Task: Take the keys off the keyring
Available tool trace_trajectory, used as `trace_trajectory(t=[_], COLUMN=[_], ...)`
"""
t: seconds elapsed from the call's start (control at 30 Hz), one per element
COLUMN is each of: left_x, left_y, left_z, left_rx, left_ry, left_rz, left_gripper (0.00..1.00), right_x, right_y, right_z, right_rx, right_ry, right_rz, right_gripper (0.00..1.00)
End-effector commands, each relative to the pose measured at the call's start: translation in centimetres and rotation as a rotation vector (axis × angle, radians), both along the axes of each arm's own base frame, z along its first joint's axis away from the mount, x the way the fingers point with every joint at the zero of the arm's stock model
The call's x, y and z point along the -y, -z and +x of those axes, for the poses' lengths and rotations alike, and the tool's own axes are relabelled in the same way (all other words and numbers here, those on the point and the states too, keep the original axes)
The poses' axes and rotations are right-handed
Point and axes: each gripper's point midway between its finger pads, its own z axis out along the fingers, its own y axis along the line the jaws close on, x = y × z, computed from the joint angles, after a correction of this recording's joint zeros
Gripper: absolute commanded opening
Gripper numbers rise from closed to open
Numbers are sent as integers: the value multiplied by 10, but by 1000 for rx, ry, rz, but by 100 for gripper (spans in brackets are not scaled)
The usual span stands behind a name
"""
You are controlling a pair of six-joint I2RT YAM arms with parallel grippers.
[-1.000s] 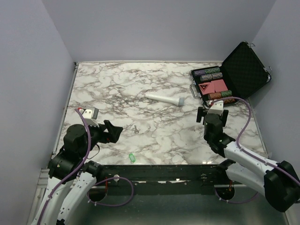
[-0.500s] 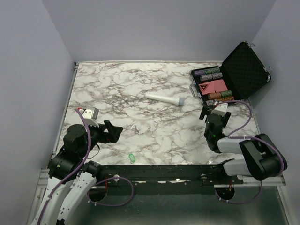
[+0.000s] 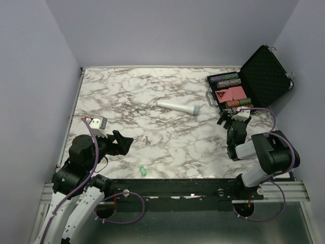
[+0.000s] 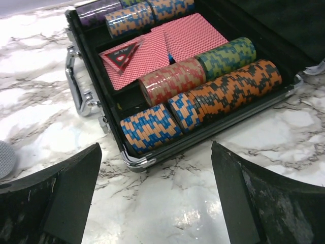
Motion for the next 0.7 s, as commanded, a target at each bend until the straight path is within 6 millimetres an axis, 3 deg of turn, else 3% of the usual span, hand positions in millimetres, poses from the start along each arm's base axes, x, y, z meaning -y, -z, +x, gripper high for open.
trace_trajectory(t=[0.0,0.13,0.17,0.67], left_x=[4,3,3,2], left_y=[2,2,2,3], left_z=[2,2,2,2], left_rx=[3,5,7,3], left_ry=[22,19,17,11], left_rz=[4,5,4,7], left_gripper=[94,94,94,94], right_x=[-16,-18,-15,-6], right_y=[-14,-10,-14,-11], right_z=[9,9,8,9], right_rx=[99,78,101,87], right_ry=[-137,-153,-135,-74], right_rz=[6,7,-1,25], right_gripper=[94,94,100,100])
